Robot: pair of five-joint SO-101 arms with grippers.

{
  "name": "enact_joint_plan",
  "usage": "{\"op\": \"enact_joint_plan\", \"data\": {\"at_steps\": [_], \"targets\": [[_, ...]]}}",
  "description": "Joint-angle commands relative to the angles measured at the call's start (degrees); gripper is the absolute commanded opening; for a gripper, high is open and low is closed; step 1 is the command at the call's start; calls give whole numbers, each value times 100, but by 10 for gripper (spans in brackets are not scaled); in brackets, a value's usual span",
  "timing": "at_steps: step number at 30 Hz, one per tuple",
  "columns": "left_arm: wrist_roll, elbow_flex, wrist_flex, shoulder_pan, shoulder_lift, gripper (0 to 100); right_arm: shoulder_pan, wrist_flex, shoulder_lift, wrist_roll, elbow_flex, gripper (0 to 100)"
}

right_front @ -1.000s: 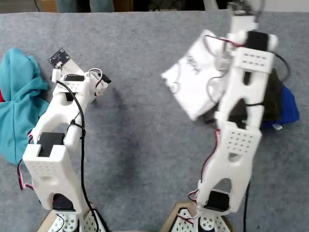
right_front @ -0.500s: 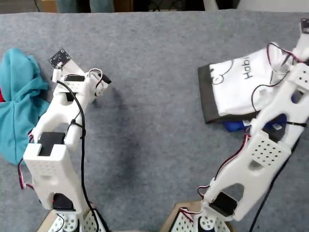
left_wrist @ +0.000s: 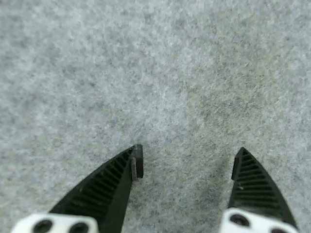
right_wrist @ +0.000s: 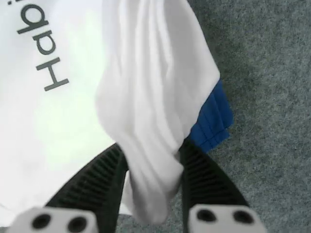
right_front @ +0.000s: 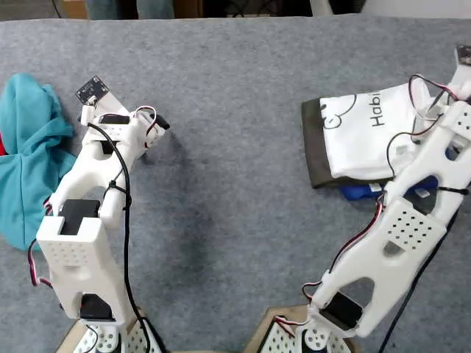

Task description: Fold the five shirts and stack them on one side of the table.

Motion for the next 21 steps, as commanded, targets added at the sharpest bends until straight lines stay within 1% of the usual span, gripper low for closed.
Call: {"op": "enact_joint_plan", "data": {"at_steps": [1, 2, 4, 6, 8, 10, 11, 14, 15, 16, 17, 18, 21], "targets": [[-519, -453, -44, 215, 0, 294, 97, 53, -110, 35, -92, 397], [-686, -514, -35, 251, 26, 283, 97, 62, -127, 35, -136, 429], [-870, -699, 105, 277, 0, 273, 97, 62, -189, 9, -303, 448], [-1011, -1182, 686, 268, -132, 275, 97, 62, -251, 0, -497, 448], [-1354, -1789, 1495, 259, -273, 275, 97, 62, -312, 0, -681, 426], [-1916, -2422, 2224, 259, -396, 270, 97, 70, -347, 0, -804, 341], [-2180, -2765, 2567, 233, -457, 270, 97, 62, -347, 0, -848, 270], [-2655, -3618, 3437, 48, -536, 270, 97, -79, -303, 0, -831, 11], [-2752, -3846, 3675, -57, -536, 270, 105, -149, -242, 0, -752, 19], [-2831, -3996, 3877, -171, -536, 270, 123, -176, -163, 0, -708, 67], [-2884, -4110, 4053, -286, -536, 270, 167, -185, -66, 0, -673, 93], [-2875, -4198, 4193, -426, -554, 270, 202, -202, 48, 0, -655, 97], [-2778, -4418, 4598, -936, -589, 270, 422, -413, 479, 0, -734, 60]]}}
